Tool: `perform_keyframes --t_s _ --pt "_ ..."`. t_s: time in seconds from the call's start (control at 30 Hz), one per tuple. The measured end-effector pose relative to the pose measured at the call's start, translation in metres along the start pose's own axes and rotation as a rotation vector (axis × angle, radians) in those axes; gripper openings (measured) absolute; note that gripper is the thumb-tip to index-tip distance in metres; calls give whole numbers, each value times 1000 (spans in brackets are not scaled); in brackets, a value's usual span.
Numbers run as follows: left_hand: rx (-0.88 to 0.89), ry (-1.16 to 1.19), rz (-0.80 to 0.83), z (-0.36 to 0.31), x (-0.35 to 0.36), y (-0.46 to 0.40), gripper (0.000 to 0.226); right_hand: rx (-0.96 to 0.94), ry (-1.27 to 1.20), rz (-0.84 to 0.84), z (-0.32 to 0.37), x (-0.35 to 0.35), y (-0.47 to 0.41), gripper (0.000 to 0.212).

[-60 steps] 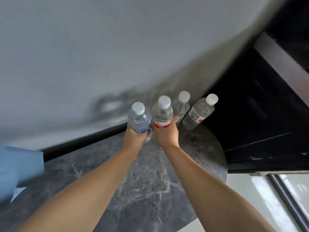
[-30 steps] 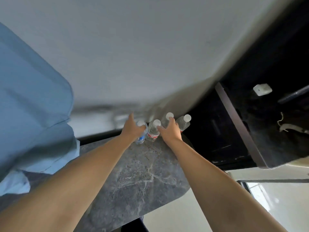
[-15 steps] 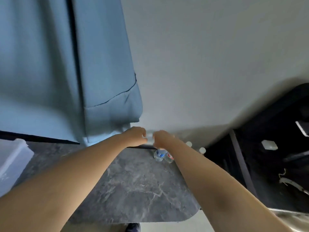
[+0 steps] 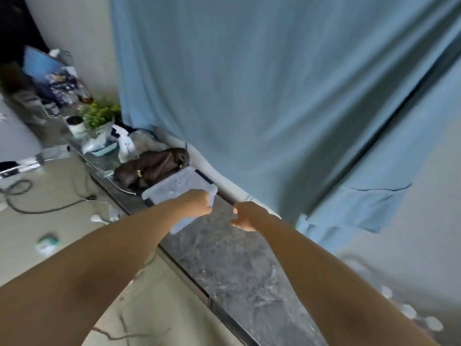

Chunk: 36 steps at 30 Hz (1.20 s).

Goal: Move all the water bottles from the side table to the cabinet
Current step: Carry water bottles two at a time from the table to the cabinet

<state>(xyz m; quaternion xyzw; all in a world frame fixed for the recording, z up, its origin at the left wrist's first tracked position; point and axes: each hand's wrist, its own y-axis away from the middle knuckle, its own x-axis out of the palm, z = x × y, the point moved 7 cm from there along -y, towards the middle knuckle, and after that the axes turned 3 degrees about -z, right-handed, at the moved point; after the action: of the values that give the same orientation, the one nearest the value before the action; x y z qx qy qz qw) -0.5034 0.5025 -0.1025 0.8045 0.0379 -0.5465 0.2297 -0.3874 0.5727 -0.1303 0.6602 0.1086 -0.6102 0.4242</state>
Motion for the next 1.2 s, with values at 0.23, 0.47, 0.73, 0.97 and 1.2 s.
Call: perform_keyframes --t_s 0.23,0.47,0.73,0.97,1.2 --pt "-261 112 -143 184 -52 95 15 -294 37 13 200 -13 -31 45" --pt "-510 242 -256 301 -70 162 32 -573 160 16 345 -11 -38 36" --pt "-770 329 -405 400 -76 212 34 -840 274 97 445 -13 -85 27" --pt "-964 414 -461 449 -55 251 35 -1036 351 74 521 3 -87 27" --pt "-1066 456 -552 477 -61 282 31 -1165 412 109 586 20 -72 30"
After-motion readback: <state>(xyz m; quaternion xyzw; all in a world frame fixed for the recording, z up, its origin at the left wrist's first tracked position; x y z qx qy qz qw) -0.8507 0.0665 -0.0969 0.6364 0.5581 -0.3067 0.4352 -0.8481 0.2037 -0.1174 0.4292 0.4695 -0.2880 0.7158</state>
